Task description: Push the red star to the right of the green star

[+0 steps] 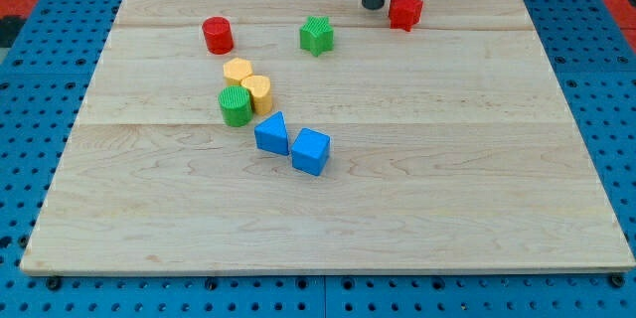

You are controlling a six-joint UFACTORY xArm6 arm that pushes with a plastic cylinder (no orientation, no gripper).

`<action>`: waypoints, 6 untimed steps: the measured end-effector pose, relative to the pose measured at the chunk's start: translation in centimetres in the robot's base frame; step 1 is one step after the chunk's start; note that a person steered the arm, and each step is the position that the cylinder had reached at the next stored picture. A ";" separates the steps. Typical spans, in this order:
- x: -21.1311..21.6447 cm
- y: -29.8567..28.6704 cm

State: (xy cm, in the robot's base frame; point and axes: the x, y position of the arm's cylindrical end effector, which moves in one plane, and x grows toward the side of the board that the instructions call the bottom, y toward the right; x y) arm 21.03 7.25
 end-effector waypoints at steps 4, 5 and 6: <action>7.7 6.6; 7.0 6.6; 4.2 14.4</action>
